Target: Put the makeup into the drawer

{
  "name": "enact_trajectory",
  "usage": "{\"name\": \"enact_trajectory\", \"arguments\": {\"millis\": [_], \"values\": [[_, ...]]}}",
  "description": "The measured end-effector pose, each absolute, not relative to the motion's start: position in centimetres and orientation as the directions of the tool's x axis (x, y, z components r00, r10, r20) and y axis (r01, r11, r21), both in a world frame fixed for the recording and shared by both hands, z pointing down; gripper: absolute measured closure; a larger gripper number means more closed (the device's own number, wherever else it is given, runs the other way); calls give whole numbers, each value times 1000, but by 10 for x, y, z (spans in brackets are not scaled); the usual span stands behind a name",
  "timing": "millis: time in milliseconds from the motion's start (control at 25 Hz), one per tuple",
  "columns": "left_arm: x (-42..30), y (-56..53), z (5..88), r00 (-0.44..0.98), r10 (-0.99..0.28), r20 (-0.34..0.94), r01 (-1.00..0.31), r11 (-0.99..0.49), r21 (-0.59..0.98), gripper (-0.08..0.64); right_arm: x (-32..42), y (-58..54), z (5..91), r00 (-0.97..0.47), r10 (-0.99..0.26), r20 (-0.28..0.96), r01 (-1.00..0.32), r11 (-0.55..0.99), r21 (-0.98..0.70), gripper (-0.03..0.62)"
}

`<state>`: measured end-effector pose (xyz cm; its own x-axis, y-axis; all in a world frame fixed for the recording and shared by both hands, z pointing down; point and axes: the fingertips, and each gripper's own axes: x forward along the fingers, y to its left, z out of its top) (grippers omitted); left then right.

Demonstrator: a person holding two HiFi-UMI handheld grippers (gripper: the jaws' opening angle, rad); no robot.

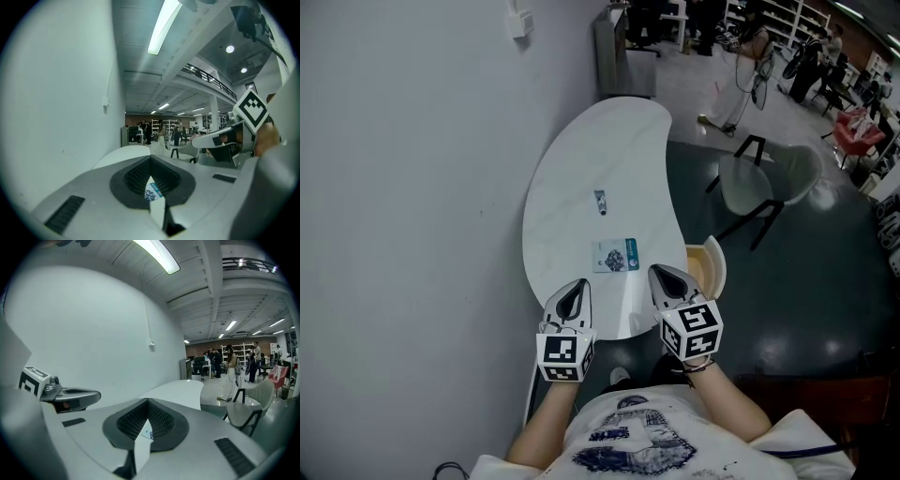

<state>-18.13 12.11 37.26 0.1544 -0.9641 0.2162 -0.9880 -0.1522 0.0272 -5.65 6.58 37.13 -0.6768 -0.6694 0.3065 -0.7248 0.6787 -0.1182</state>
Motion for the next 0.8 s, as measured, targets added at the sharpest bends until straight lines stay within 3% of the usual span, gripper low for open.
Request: {"name": "enact_trajectory", "arguments": {"millis": [800], "values": [[-184,126,372,180,-962,205,-984,-177,33,526,-61,74,377,-670,-667,326,-729,675,-116,572]]}}
